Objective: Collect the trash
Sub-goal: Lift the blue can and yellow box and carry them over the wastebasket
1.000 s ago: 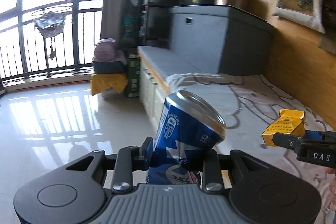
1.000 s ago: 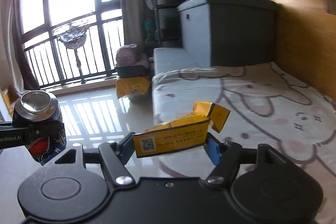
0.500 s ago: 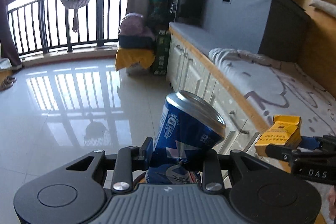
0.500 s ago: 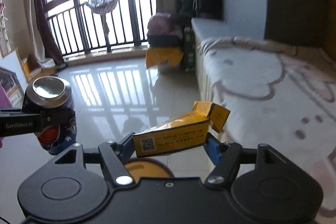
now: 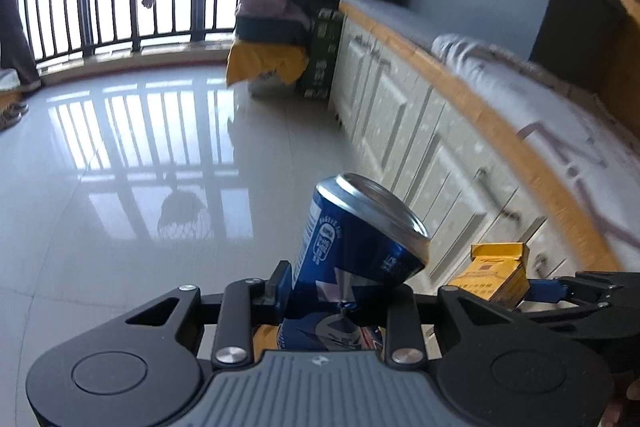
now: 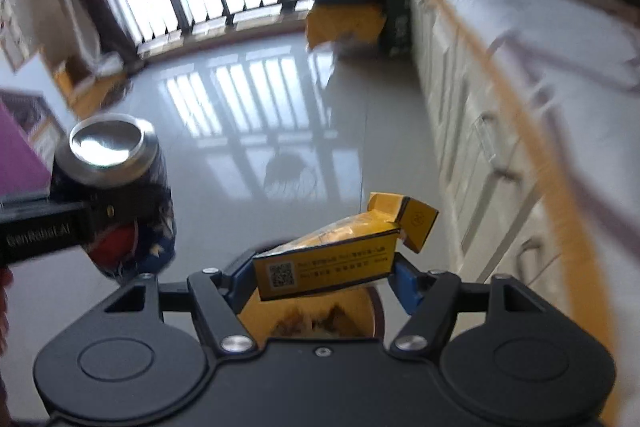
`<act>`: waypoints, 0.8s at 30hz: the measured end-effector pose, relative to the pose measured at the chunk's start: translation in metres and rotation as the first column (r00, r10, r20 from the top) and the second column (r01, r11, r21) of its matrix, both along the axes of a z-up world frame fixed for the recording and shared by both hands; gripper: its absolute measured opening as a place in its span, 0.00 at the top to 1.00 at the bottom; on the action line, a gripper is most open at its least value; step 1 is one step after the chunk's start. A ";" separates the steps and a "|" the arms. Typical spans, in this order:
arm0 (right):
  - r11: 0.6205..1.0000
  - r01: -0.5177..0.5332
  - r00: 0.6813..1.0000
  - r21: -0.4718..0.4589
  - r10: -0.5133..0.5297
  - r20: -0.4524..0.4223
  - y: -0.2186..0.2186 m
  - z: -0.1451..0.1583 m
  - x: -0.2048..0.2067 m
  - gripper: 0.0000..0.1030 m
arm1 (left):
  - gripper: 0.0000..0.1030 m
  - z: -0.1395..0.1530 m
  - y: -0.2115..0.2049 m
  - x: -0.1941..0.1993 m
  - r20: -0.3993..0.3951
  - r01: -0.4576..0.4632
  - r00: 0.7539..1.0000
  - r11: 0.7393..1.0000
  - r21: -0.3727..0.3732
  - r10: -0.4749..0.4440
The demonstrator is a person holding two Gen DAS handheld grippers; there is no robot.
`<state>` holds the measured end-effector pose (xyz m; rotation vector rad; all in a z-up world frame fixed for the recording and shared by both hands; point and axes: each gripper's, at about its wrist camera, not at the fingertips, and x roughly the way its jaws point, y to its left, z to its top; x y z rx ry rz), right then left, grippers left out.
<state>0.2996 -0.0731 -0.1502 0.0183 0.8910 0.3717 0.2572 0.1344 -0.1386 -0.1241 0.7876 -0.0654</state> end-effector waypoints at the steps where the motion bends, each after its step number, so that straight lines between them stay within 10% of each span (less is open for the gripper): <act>1: 1.000 -0.019 1.000 -0.016 0.019 -0.016 0.004 -0.009 0.003 0.32 | 0.70 -0.008 0.001 0.002 -0.016 -0.002 1.000 1.000 0.000 0.002; 24: 0.958 -0.253 0.927 -0.136 0.200 -0.318 0.043 -0.114 0.022 0.32 | 0.70 -0.149 -0.006 0.026 -0.334 0.078 0.941 0.995 0.058 -0.055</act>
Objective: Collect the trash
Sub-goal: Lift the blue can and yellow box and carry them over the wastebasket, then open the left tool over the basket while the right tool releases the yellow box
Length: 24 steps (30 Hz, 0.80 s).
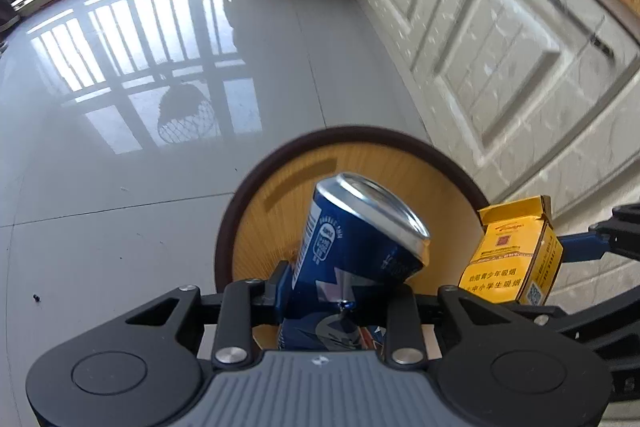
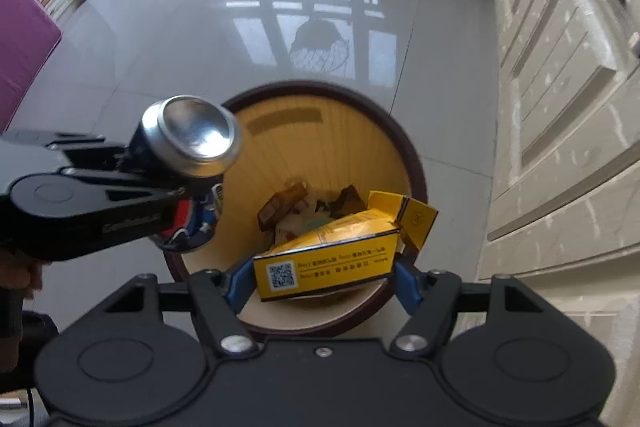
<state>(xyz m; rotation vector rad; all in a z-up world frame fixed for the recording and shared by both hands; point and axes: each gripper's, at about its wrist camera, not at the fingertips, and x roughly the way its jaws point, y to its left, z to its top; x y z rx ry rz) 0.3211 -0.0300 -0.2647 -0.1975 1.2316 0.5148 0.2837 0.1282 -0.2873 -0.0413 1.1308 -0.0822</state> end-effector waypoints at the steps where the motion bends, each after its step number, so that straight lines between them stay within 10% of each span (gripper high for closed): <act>1: 1.000 -0.010 1.000 -0.004 0.010 -0.007 0.001 -0.004 0.002 0.32 | 0.70 -0.003 -0.001 0.001 -0.010 0.015 1.000 1.000 0.010 -0.015; 15: 0.999 -0.033 0.999 0.010 0.034 -0.042 0.005 -0.011 0.004 0.32 | 0.68 -0.012 -0.005 0.012 -0.033 0.037 0.999 0.999 0.021 -0.036; 24: 0.998 -0.057 0.998 -0.002 0.057 -0.029 0.007 -0.015 -0.002 0.20 | 0.39 -0.013 -0.003 0.010 -0.038 0.002 0.999 1.000 0.012 -0.001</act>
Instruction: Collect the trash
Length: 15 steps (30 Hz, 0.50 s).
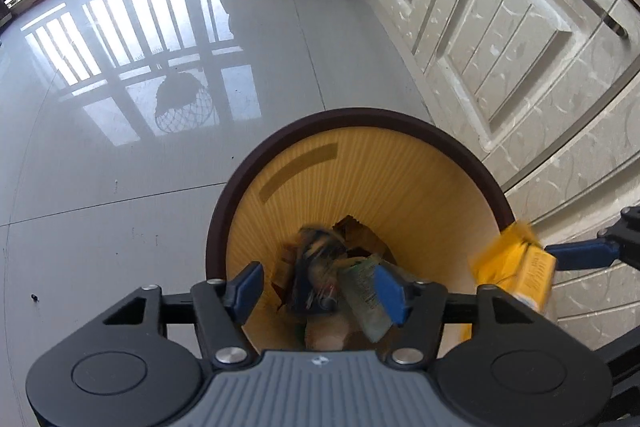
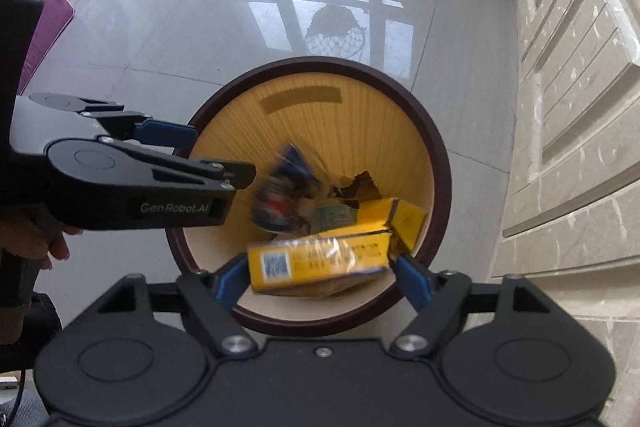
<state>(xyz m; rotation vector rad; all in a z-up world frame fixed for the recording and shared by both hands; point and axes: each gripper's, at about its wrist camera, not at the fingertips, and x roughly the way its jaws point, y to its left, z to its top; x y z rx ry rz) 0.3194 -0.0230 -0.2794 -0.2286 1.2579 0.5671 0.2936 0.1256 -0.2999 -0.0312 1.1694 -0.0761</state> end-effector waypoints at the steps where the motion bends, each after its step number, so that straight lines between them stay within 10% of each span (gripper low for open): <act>1: 1.000 -0.003 1.000 -0.005 0.003 0.003 0.001 0.000 0.000 0.16 | 0.37 0.000 0.001 0.000 -0.001 -0.004 1.000 1.000 -0.001 0.004; 15: 0.999 0.033 0.998 0.018 -0.032 -0.048 -0.009 0.004 0.001 0.00 | 0.06 0.012 0.009 -0.008 -0.015 -0.032 0.999 0.999 -0.001 0.032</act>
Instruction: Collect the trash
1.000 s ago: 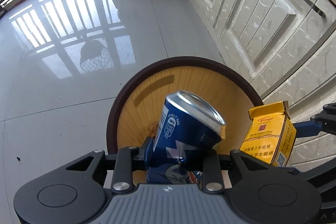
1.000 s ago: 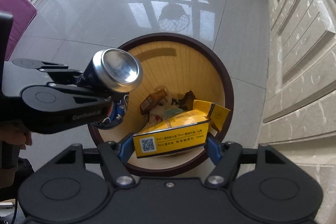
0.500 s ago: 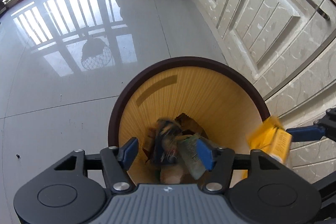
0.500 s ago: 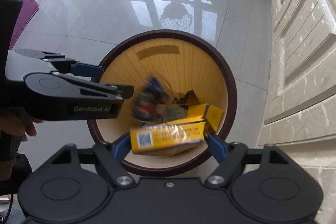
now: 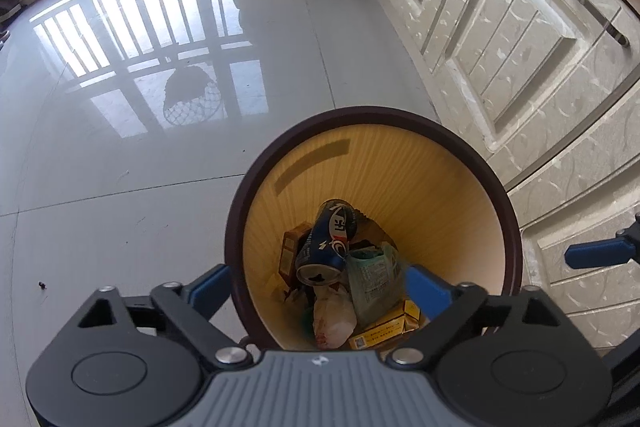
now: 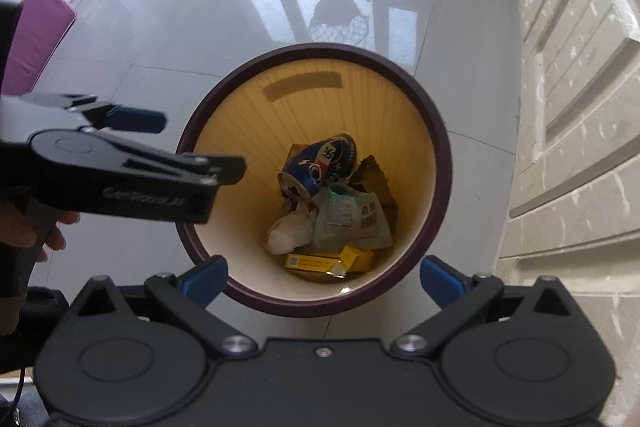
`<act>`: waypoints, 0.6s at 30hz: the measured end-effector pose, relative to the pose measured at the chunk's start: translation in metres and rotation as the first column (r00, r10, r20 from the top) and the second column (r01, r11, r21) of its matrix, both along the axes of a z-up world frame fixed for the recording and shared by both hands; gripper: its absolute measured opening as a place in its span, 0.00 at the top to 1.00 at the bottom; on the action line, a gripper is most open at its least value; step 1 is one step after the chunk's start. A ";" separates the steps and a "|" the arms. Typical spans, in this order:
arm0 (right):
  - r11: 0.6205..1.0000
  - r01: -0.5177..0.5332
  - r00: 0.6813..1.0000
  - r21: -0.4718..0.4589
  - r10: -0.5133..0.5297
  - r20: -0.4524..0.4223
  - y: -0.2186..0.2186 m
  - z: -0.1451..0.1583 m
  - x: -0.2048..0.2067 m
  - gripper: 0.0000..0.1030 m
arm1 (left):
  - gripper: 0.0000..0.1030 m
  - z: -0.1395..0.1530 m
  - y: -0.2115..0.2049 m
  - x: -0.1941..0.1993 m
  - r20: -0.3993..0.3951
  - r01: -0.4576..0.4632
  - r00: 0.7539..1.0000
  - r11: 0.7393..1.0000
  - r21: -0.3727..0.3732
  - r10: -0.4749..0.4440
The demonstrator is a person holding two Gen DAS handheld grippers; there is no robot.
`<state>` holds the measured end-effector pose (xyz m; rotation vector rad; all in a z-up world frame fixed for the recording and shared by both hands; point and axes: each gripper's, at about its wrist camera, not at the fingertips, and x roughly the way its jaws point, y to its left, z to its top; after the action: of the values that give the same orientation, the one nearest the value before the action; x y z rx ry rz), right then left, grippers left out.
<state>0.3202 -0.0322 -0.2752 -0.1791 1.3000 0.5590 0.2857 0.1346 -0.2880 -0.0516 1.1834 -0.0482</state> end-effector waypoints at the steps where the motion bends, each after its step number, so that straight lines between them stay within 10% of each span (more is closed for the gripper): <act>1: 1.000 0.009 1.000 0.000 -0.009 0.002 -0.003 0.002 0.000 0.00 | 0.03 0.002 0.002 -0.001 0.000 -0.004 1.000 1.000 -0.004 0.004; 18: 0.996 0.085 0.994 -0.026 -0.082 0.073 -0.013 0.051 -0.008 0.00 | 0.00 0.066 0.015 -0.022 0.013 -0.016 1.000 1.000 0.020 0.016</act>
<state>0.3118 -0.0451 -0.2241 -0.1664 1.2398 0.4589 0.2638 0.1498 -0.2223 -0.0427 1.1702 -0.0228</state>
